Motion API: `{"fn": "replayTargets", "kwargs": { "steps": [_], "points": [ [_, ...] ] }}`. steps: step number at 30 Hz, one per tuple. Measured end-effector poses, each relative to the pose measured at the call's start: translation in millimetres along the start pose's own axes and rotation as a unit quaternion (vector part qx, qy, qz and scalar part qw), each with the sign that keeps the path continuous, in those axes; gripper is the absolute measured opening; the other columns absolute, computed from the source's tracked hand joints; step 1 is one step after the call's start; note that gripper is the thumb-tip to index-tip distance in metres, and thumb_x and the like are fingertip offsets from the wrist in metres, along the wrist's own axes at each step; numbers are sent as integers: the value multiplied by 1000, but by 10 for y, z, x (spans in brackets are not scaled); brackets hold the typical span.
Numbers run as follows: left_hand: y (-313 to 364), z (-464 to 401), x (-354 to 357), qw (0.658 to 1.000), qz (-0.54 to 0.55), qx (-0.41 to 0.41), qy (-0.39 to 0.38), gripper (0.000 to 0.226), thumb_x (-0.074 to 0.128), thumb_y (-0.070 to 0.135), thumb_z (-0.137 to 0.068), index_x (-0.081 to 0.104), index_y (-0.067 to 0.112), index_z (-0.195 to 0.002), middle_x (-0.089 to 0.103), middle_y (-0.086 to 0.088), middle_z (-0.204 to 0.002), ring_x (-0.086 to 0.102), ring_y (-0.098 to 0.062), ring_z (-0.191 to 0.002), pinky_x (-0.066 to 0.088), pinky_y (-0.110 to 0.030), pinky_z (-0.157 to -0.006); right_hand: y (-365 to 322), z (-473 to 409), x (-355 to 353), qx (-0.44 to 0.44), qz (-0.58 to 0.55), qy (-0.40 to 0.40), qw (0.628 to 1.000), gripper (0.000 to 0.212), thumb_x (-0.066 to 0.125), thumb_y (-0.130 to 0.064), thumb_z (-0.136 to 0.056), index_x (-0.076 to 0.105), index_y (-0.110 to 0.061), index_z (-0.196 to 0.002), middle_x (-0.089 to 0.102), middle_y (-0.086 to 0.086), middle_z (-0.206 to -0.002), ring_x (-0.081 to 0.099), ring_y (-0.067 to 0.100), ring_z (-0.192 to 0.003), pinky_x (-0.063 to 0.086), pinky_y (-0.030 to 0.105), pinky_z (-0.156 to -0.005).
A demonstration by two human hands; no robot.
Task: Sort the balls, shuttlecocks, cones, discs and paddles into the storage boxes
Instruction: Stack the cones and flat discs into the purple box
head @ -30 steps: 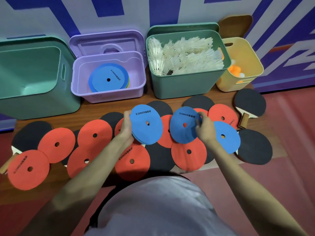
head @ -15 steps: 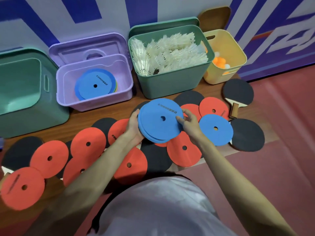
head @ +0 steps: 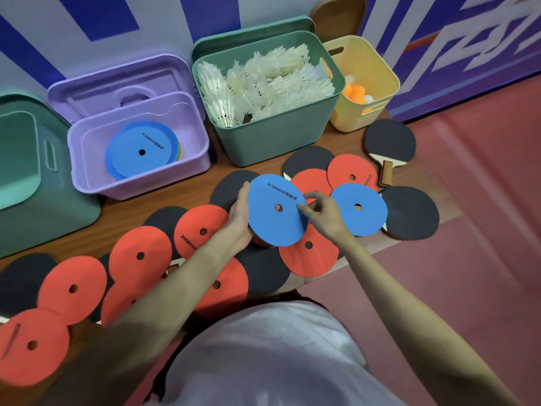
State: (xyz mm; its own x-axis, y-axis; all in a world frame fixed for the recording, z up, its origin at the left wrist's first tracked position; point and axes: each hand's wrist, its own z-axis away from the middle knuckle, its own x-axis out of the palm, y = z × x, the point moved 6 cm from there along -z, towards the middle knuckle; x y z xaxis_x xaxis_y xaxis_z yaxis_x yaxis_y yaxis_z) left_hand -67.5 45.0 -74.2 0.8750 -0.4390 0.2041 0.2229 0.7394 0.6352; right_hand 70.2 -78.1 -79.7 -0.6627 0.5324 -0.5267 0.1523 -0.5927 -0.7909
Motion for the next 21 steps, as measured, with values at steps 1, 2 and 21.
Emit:
{"fn": "replayTargets", "kwargs": {
  "steps": [1, 2, 21],
  "points": [
    [2, -1, 32, 1000, -2, 3, -3, 47, 39, 52, -98, 70, 17, -94, 75, -7, -96, 70, -25, -87, 54, -39, -86, 85, -9, -53, 21, 6, 25, 999, 22, 62, -13, -87, 62, -8, -108, 57, 5, -68, 53, 16, -63, 41, 27, -62],
    [3, -1, 60, 1000, -2, 6, -4, 44, 40, 50, -98, 70, 19, -89, 75, -3, -90, 70, -22, -82, 54, -35, -80, 189, -4, -118, 47, 8, 52, 998, 24, 60, -10, -86, 60, -5, -109, 59, 7, -73, 56, 19, -68, 41, 28, -64],
    [-158, -25, 182, 999, -31, -6, -34, 61, 32, 50, -99, 78, 25, -69, 76, -4, -89, 70, -25, -86, 54, -40, -86, 1274, 348, -453, 318, -297, 283, 854, 32, 62, -4, -84, 53, -5, -115, 56, 3, -102, 54, 18, -92, 46, 29, -75]
  ]
}}
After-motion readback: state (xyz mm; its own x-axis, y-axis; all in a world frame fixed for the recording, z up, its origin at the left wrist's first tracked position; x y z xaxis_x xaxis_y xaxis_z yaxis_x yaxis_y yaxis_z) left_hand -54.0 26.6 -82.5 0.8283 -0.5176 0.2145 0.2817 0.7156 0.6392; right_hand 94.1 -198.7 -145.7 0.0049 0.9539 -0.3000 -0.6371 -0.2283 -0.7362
